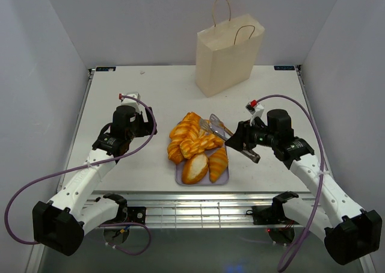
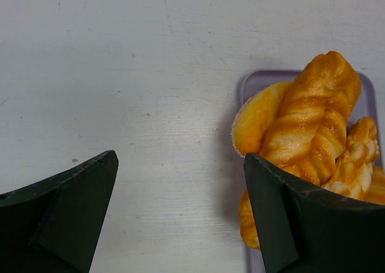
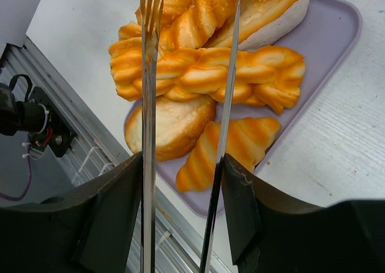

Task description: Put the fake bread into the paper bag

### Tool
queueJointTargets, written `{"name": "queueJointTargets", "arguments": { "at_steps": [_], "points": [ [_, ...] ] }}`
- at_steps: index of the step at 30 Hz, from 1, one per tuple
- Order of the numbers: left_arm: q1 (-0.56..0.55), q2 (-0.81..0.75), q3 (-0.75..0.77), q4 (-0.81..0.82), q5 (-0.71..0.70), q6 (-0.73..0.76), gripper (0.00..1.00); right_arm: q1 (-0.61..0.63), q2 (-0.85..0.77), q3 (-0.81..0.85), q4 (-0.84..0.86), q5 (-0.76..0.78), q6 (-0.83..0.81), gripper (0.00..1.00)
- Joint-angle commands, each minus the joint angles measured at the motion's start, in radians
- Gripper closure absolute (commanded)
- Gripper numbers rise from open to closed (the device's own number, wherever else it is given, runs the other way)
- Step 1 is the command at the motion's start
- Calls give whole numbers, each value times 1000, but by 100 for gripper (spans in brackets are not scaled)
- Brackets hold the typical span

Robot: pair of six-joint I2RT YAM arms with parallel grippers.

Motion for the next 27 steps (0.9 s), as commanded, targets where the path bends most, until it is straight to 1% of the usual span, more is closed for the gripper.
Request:
{"name": "queueJointTargets", "arguments": {
  "at_steps": [1,6,12,14,17,18,19,21,22,23,24,27],
  "points": [
    [-6,-5,28,2,15,2,4,10,-41,-8,65,-38,-7,42],
    [-6,-5,28,2,7,4,4,50,-119,16,-9,21,-52,41],
    [-6,-4,28,2,-13,5,4,177,-156,52,-96,159,-81,41],
    [-6,-5,28,1,-22,5,4,242,-159,59,-108,191,-81,41],
    [-6,-10,26,-1,-40,4,4,349,-164,73,-118,300,-76,40],
    [-6,-13,26,-1,-43,4,4,377,-158,81,-130,363,-75,40],
    [-6,-14,26,1,-52,2,4,433,-152,101,-139,392,-76,40],
    [-6,-19,24,-1,-60,0,4,492,-132,118,-161,495,-75,40],
    [-6,-19,24,1,-62,0,4,554,-129,125,-164,542,-75,40],
    [-6,-17,24,1,-66,0,4,588,-121,137,-167,581,-70,40],
    [-6,-19,26,1,-66,2,4,619,-118,142,-171,651,-67,41],
    [-6,-17,26,-1,-69,2,4,758,-104,156,-173,760,-55,41]
  ]
}}
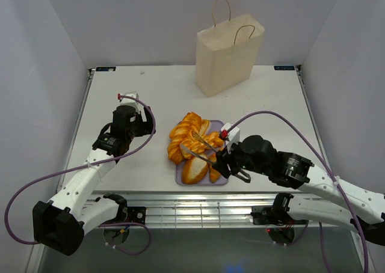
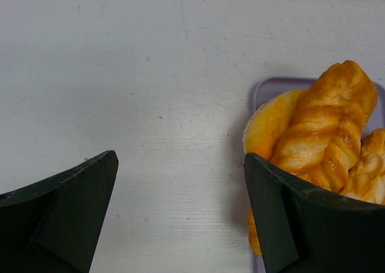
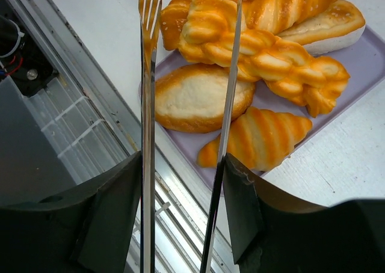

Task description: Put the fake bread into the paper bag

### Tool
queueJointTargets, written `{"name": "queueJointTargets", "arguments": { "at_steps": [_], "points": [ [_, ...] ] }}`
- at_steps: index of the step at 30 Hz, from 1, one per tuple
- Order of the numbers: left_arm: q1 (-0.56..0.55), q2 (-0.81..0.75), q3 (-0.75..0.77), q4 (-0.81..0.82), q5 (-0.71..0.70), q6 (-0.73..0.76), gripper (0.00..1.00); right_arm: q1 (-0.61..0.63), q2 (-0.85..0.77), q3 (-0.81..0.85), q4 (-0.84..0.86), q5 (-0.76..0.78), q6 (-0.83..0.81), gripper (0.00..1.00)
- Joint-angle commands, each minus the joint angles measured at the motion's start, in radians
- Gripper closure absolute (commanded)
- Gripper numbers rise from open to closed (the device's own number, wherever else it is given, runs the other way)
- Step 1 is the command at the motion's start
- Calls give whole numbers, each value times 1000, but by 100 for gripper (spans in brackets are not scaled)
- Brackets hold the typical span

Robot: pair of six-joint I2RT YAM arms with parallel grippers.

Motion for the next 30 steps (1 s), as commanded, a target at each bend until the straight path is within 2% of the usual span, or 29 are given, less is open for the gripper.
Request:
{"name": "queueJointTargets", "arguments": {
  "at_steps": [1,4,9,26,30],
  "points": [
    [-6,-17,24,0,-18,2,4,121,14,58,4,225,11,41],
    [-6,-17,24,1,-20,2,4,231,50,77,-11,349,21,41],
    [-6,-23,24,0,-29,4,4,329,113,92,-52,513,44,40],
    [-6,-28,26,-2,-24,4,4,430,245,72,14,575,40,40],
    [-6,-28,26,0,-18,4,4,442,271,74,6,630,60,40]
  ]
}}
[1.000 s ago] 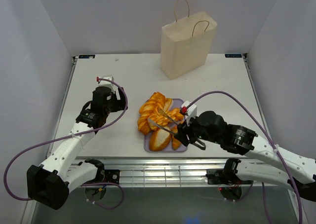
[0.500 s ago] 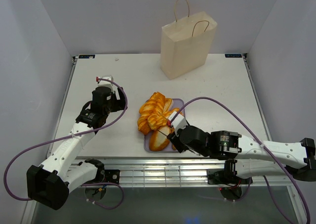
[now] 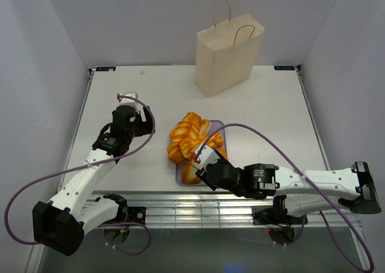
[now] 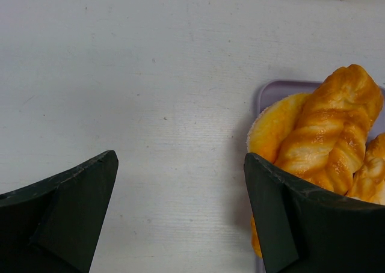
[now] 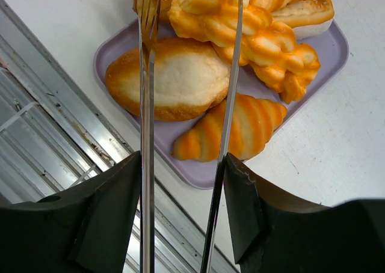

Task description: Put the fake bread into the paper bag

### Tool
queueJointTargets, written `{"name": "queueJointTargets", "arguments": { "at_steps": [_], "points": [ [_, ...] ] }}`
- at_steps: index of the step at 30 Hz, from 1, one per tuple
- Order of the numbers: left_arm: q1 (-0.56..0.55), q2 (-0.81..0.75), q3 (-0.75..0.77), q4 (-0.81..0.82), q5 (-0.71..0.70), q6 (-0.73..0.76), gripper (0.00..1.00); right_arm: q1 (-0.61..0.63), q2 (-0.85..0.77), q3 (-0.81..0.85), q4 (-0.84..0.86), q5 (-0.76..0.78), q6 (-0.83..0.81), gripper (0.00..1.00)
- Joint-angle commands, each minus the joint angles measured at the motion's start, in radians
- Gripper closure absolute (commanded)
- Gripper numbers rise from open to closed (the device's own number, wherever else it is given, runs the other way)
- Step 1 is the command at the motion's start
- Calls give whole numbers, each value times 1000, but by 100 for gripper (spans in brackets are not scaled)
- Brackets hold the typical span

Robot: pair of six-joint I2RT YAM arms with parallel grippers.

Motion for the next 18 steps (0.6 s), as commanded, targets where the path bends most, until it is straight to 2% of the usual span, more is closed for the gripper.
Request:
{"name": "queueJointTargets", "arguments": {
  "at_steps": [1,18],
  "points": [
    [-6,-26,27,-2,6,4,4,15,19,25,48,88,29,40],
    [-6,-26,29,-3,31,5,4,27,120,23,74,126,38,39]
  ]
}}
